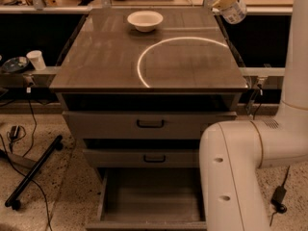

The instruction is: Place blue plastic bottle into bottom drawer

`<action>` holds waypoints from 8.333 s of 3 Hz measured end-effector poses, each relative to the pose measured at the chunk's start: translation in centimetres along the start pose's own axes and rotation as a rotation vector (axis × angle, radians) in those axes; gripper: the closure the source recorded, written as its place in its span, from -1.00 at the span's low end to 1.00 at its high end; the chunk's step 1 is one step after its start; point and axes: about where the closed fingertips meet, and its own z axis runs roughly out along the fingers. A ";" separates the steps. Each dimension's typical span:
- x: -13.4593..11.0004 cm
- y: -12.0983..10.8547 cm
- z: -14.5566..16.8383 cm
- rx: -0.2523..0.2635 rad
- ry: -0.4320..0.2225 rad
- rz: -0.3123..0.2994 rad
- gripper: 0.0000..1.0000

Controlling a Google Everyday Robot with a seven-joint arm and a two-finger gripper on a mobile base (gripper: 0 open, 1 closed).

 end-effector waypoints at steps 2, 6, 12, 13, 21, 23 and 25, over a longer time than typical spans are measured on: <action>2.6 -0.8 -2.7 0.047 0.091 0.015 1.00; 1.4 0.3 -1.4 0.084 -0.192 0.353 1.00; 2.2 0.2 -7.0 0.239 -0.273 0.510 1.00; 1.4 -0.1 -8.1 0.266 -0.294 0.498 1.00; -0.1 -0.7 10.4 0.220 -0.237 0.585 1.00; -0.1 2.4 11.5 0.167 -0.237 0.621 1.00; 0.2 4.6 12.1 0.125 -0.224 0.634 1.00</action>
Offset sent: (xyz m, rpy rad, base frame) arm -0.0137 -0.0320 0.0111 -0.0287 -0.0171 -0.0870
